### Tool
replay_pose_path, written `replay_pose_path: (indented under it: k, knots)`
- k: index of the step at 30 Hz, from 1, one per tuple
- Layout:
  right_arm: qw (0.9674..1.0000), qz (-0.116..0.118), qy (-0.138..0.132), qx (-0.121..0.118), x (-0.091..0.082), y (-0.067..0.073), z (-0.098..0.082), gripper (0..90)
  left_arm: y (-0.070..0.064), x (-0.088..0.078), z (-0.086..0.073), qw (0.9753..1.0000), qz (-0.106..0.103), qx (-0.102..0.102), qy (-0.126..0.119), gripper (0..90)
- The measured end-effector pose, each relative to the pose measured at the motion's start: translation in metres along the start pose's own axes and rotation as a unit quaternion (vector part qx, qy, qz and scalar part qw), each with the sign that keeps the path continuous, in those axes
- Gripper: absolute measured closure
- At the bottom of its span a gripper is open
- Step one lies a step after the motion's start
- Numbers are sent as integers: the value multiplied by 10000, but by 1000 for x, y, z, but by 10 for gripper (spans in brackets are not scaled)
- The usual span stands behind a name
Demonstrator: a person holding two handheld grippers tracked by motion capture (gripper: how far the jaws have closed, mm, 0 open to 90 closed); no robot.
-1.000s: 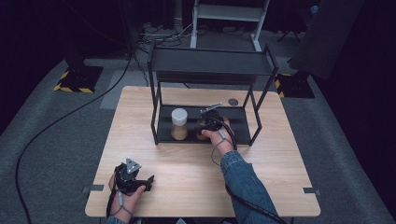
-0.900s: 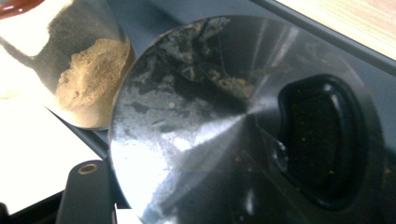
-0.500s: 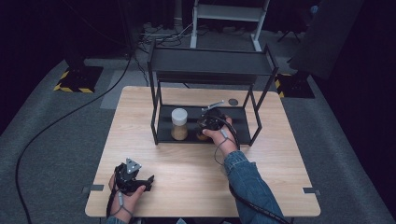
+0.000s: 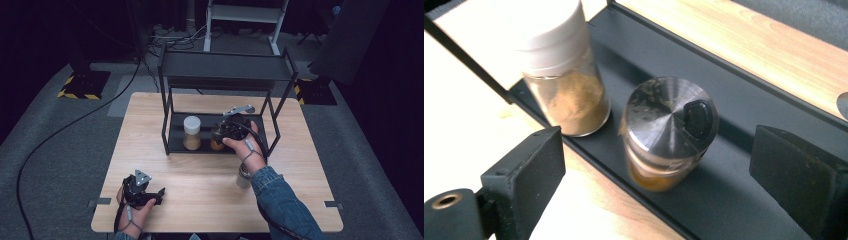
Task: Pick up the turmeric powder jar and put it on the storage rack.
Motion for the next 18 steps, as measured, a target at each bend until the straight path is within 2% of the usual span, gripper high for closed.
replay_pose_path:
  k: [8, 18]
  knots:
    - [9997, 91, -222, -35, -26, 4, -12, 78, 0, 0, 0, 10000, -2, 3, 3, 38]
    - [9993, 24, -366, -111, -59, 8, -31, 78, 0, 0, 0, 10000, -1, 2, 2, 38]
Point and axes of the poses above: each handheld gripper's, and its own axes: x roughly forward along the jaws, z roughly out of its top, y roughly to its left, the point moved 2 cm from there along x, roughly forward along the jaws, and after that the axes turned 2 degrees about z, right-handed, at the moved point
